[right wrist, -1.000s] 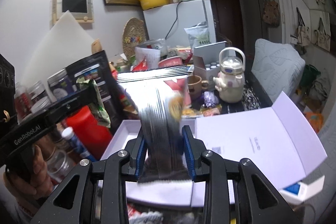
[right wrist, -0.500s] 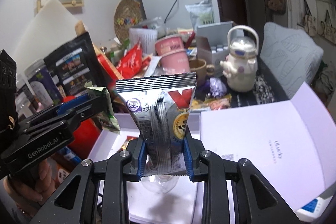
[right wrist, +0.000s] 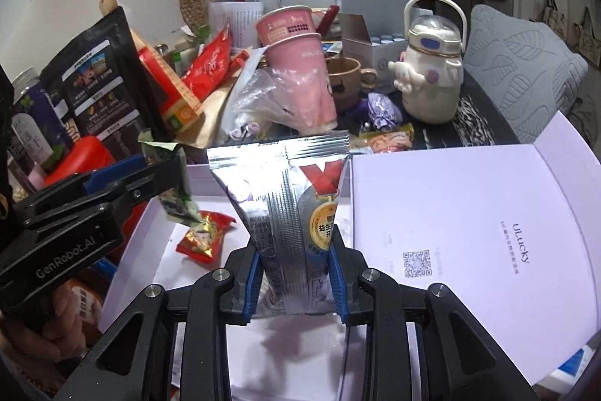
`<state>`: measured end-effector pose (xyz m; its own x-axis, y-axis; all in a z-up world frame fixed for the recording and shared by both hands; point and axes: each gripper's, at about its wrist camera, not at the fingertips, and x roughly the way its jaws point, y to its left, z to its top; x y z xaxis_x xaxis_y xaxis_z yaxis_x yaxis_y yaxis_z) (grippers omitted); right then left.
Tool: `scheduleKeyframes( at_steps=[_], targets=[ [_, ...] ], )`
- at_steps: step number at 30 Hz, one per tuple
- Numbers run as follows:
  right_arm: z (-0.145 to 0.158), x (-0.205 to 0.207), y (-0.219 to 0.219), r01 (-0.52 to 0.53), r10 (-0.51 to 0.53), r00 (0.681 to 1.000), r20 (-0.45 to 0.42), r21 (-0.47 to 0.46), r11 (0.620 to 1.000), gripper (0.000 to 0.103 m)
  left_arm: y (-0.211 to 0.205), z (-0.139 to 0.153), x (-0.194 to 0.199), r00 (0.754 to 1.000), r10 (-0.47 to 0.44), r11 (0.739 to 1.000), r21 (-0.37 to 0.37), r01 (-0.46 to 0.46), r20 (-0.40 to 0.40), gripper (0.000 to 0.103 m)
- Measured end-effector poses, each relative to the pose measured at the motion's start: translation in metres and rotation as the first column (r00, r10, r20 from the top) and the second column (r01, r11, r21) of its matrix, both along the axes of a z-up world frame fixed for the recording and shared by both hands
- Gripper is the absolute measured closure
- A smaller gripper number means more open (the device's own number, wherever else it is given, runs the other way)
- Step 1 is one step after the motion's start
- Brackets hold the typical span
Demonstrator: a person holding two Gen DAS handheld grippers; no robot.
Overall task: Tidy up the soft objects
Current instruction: 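Lower the silver packet into the white box and open the right tool while the left releases the green packet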
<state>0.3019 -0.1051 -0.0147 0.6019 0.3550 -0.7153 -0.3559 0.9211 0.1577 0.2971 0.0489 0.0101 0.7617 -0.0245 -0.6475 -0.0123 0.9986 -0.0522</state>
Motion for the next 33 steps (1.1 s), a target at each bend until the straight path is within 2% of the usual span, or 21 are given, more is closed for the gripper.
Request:
scheduleKeyframes(
  at_steps=[8,12,21,28,33],
  targets=[
    [0.001,-0.001,-0.003,0.022,-0.022,1.000,0.019,-0.018,1.000,0.048,0.007,-0.019,0.017,0.992,0.029,0.999,-0.020,-0.032,-0.127,0.063],
    [0.003,-0.001,-0.003,0.024,-0.024,1.000,0.021,-0.024,0.999,0.048,0.008,-0.024,0.020,0.985,0.040,0.999,-0.028,-0.046,-0.165,0.063],
    [0.009,-0.002,-0.006,0.034,-0.034,0.999,0.032,-0.026,0.999,0.048,0.007,-0.029,0.022,0.980,0.035,0.999,-0.023,-0.040,-0.198,0.063],
    [0.011,-0.002,-0.007,0.037,-0.036,0.999,0.029,-0.029,0.999,0.048,0.005,-0.030,0.021,0.980,0.015,0.999,-0.038,-0.023,-0.199,0.063],
    [0.014,-0.004,-0.007,0.044,-0.043,0.998,0.041,-0.040,0.998,0.048,0.003,-0.029,0.019,0.980,0.038,0.999,0.006,-0.038,-0.196,0.063]
  ],
)
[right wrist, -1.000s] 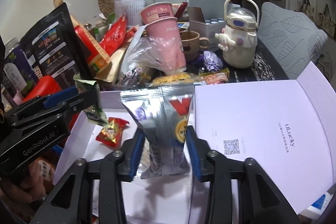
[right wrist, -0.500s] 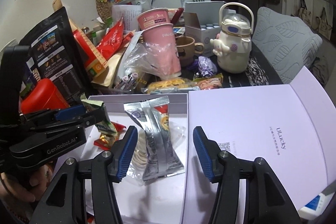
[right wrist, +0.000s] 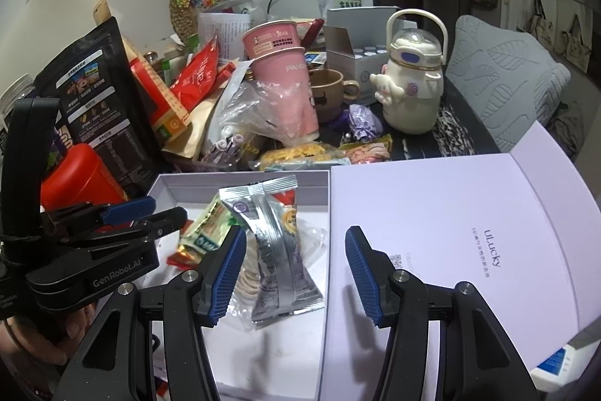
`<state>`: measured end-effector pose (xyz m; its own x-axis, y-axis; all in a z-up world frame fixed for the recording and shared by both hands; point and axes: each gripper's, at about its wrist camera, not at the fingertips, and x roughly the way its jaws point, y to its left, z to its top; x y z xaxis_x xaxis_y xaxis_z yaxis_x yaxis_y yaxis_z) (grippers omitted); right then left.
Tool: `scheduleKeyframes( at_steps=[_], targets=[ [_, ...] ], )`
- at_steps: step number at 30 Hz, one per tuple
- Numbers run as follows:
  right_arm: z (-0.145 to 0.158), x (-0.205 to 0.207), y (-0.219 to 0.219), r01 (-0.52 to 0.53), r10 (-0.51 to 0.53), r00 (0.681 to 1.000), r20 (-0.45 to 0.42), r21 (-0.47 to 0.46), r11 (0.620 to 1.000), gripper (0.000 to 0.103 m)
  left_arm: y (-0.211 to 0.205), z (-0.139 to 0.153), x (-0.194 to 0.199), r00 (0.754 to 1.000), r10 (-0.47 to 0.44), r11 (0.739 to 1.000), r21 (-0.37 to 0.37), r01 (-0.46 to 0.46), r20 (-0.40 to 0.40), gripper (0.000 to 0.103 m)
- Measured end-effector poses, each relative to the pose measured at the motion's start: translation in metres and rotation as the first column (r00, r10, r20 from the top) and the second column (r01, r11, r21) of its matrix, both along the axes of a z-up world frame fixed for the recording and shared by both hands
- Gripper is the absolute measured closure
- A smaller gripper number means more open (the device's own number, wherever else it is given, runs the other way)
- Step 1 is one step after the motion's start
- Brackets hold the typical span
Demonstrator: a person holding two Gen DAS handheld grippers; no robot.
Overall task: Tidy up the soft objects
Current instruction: 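Lower the silver packet into the white box and open the right tool while the left releases the green packet, then withdraw both open tools from the box back over the gingham scrunchies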
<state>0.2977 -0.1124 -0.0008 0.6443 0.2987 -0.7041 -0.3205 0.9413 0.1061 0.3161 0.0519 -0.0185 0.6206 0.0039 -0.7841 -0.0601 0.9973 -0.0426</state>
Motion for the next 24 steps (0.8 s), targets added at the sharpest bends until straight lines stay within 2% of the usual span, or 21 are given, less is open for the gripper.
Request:
scheduleKeyframes(
  at_steps=[8,24],
  targets=[
    [0.012,-0.011,-0.001,0.007,-0.007,1.000,0.030,0.003,1.000,0.048,-0.002,0.013,-0.013,0.999,-0.002,1.000,-0.004,0.002,0.032,0.063],
    [0.065,-0.055,-0.010,0.005,-0.009,0.993,0.118,0.041,0.999,0.046,-0.013,0.077,-0.060,0.985,-0.028,0.999,-0.011,0.030,0.170,0.063]
  ],
)
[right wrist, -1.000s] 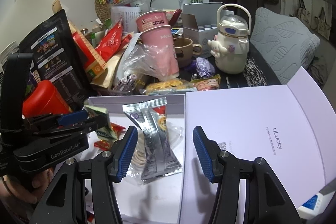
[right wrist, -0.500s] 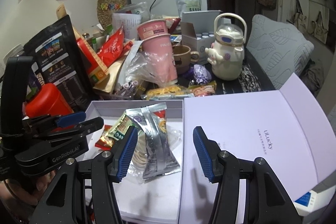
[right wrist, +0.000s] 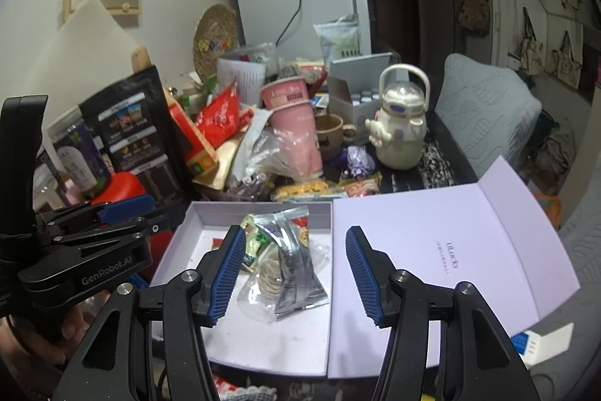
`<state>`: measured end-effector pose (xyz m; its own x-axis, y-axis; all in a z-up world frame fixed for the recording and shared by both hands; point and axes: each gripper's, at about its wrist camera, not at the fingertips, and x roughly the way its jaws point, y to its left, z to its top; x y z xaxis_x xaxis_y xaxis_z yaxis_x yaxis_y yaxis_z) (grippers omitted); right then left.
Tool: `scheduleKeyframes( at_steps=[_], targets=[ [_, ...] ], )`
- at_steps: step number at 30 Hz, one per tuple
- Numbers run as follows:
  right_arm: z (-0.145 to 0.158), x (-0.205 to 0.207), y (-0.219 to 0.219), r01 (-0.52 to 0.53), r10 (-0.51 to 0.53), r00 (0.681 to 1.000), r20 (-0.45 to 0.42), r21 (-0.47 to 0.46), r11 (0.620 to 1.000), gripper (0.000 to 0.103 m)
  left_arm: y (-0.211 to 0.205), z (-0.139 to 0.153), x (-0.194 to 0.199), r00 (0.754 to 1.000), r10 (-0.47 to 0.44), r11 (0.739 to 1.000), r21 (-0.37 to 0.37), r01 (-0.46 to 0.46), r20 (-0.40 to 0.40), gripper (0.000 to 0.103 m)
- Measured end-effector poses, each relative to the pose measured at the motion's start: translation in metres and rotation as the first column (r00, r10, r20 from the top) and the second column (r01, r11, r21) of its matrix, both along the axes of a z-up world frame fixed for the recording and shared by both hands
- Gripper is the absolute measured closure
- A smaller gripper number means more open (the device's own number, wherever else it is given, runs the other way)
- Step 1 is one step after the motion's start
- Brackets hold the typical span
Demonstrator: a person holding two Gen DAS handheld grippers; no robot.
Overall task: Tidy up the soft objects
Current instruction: 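Withdraw both open tools from the box back over the gingham scrunchies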
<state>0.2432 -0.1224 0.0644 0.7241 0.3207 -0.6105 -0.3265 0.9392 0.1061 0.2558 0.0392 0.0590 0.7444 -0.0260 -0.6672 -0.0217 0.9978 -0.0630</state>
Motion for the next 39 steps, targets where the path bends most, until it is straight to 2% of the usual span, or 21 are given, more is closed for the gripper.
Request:
scheduleKeyframes(
  at_steps=[5,9,15,17,19,20,22,26,30,32,34,39],
  targets=[
    [0.019,-0.019,-0.005,0.001,-0.001,0.999,0.034,0.009,1.000,0.044,-0.004,0.022,-0.021,0.998,-0.021,1.000,-0.009,0.021,0.058,0.063],
    [0.034,-0.040,-0.010,-0.004,0.002,0.997,0.078,0.022,1.000,0.033,-0.007,0.040,-0.043,0.994,-0.043,0.999,-0.011,0.044,0.105,0.063],
    [0.054,-0.073,-0.012,-0.004,0.003,0.992,0.126,0.008,1.000,0.032,-0.010,0.059,-0.072,0.987,-0.064,0.998,-0.015,0.067,0.150,0.063],
    [0.058,-0.084,-0.012,-0.008,0.007,0.991,0.136,0.011,1.000,0.032,-0.011,0.063,-0.082,0.985,-0.063,0.998,-0.011,0.065,0.164,0.054],
    [0.062,-0.094,-0.012,-0.006,0.005,0.989,0.146,0.009,1.000,0.031,-0.010,0.068,-0.094,0.979,-0.059,0.998,-0.006,0.061,0.193,0.023],
    [0.064,-0.099,-0.013,-0.005,0.004,0.989,0.151,0.007,1.000,0.029,-0.010,0.070,-0.101,0.975,-0.056,0.998,0.001,0.058,0.217,0.020],
    [0.066,-0.110,-0.013,-0.003,0.002,0.986,0.167,0.004,1.000,0.020,-0.011,0.075,-0.112,0.969,-0.053,0.999,0.019,0.050,0.239,0.020],
    [0.071,-0.129,-0.014,-0.001,0.000,0.983,0.184,0.005,1.000,0.019,-0.007,0.081,-0.128,0.969,-0.053,0.998,-0.003,0.055,0.242,0.020],
    [0.075,-0.147,-0.014,-0.008,0.003,0.980,0.198,0.024,1.000,0.012,-0.003,0.085,-0.147,0.963,-0.044,0.999,-0.001,0.046,0.267,0.018],
    [0.076,-0.154,-0.013,-0.004,-0.001,0.979,0.202,0.025,1.000,0.010,-0.002,0.085,-0.156,0.960,-0.054,0.998,-0.006,0.058,0.274,0.008],
    [0.076,-0.164,-0.012,0.000,-0.005,0.978,0.208,0.027,1.000,0.007,-0.001,0.084,-0.164,0.957,-0.054,0.998,-0.006,0.058,0.284,0.003],
    [0.068,-0.181,-0.010,0.001,-0.008,0.981,0.195,0.039,0.999,0.006,0.001,0.078,-0.182,0.956,-0.067,0.998,0.008,0.067,0.287,0.003]
  ],
)
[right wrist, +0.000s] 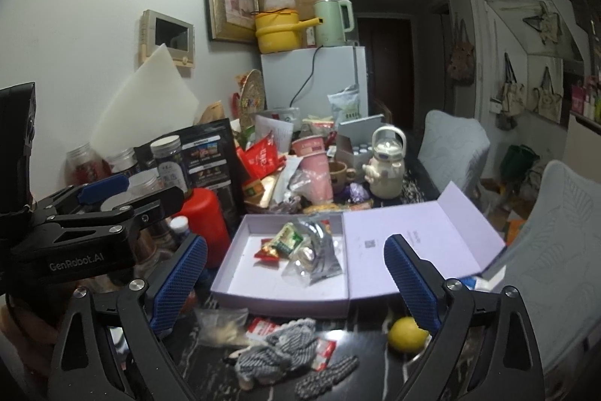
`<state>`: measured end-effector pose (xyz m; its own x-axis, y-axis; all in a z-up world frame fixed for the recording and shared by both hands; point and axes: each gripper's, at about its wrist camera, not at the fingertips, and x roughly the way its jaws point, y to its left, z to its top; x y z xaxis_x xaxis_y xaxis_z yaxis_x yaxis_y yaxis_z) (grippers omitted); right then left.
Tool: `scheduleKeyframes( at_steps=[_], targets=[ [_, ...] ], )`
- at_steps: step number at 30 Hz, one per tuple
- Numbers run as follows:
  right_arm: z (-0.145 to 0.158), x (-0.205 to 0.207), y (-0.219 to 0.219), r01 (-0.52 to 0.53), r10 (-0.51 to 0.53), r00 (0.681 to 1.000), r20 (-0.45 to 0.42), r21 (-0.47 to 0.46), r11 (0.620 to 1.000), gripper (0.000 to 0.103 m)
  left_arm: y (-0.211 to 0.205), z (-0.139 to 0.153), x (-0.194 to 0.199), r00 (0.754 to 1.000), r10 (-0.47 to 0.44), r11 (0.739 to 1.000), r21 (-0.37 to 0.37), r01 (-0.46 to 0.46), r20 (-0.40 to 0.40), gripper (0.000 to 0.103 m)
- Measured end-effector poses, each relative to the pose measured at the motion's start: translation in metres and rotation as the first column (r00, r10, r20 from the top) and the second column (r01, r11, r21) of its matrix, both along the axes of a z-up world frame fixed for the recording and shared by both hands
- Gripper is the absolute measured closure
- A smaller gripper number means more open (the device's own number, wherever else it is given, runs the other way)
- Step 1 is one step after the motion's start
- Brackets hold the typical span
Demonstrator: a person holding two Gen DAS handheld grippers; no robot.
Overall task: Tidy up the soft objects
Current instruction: 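Withdraw both open tools from the box back over the gingham scrunchies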
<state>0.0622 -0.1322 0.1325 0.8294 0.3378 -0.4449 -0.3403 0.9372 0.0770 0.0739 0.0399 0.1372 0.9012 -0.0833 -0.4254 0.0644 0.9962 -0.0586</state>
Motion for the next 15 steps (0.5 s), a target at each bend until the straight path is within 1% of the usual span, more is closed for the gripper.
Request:
scheduleKeyframes(
  at_steps=[4,8,11,15],
  targets=[
    [-0.011,-0.011,-0.001,0.002,-0.002,1.000,-0.030,0.011,1.000,0.006,0.001,-0.009,-0.011,0.999,-0.034,0.999,-0.014,0.034,-0.012,0.003],
    [-0.024,-0.019,-0.003,0.008,-0.007,0.998,-0.055,0.016,1.000,0.006,-0.001,-0.021,-0.021,0.998,-0.047,0.999,-0.023,0.047,-0.038,0.003],
    [-0.035,-0.025,-0.008,0.026,-0.023,0.996,-0.083,0.026,0.999,0.006,-0.004,-0.031,-0.025,0.996,-0.060,0.998,-0.026,0.058,-0.067,0.003],
    [-0.049,-0.033,-0.015,0.051,-0.048,0.992,-0.113,0.027,0.998,0.006,-0.007,-0.048,-0.026,0.989,-0.096,0.995,-0.048,0.091,-0.114,0.003]
  ],
)
